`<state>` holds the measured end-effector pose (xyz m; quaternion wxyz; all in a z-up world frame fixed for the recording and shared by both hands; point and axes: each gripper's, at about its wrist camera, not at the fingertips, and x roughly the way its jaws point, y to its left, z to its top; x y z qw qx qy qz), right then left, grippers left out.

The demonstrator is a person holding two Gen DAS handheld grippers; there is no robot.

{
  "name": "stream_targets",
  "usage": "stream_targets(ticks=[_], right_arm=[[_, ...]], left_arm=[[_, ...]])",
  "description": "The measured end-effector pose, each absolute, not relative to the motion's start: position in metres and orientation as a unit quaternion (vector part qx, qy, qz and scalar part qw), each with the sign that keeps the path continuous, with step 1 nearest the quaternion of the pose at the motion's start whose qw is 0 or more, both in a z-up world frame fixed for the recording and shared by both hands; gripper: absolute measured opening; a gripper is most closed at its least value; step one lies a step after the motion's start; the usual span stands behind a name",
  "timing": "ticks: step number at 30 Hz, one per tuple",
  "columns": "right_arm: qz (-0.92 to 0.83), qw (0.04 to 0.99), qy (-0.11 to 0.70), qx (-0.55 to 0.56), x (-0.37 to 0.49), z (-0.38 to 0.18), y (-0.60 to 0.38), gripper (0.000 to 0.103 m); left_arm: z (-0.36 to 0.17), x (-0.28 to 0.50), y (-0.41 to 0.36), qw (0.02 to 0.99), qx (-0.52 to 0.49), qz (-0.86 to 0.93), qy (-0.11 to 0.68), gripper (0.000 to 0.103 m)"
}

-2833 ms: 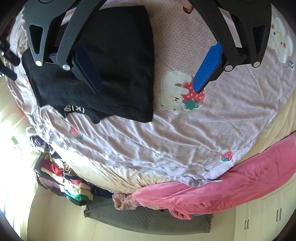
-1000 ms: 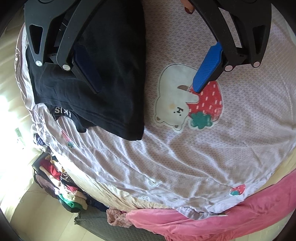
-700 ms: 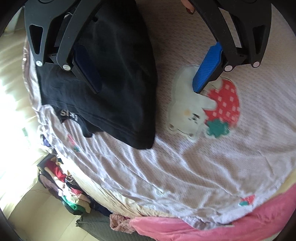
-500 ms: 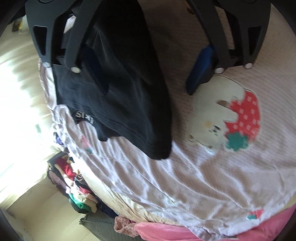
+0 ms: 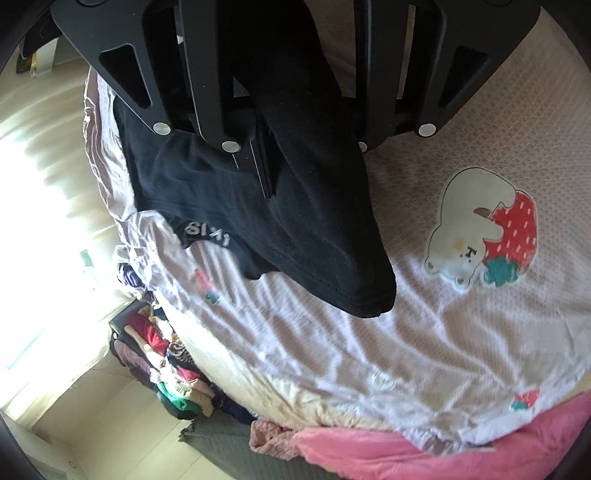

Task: Fold small clothes
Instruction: 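Grasp the black sweatshirt's side edge with the left gripper while the right gripper pins the shirt, then lift the held side and fold it over the shirt with the left gripper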

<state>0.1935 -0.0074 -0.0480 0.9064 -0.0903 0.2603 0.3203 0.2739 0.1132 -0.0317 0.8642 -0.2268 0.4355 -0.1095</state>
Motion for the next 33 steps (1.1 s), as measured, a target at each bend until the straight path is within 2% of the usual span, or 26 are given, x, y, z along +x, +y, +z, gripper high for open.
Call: stream_targets(ticks=[16, 33], right_arm=[[0.278, 0.935, 0.219, -0.001, 0.173, -0.02, -0.098, 0.009], [0.239, 0.944, 0.222, 0.054, 0.163, -0.025, -0.186, 0.007]], left_arm=[[0.03, 0.257, 0.028, 0.893, -0.171, -0.116, 0.4, 0.013], [0.038, 0.267, -0.081, 0.9, -0.104, -0.122, 0.406, 0.013]])
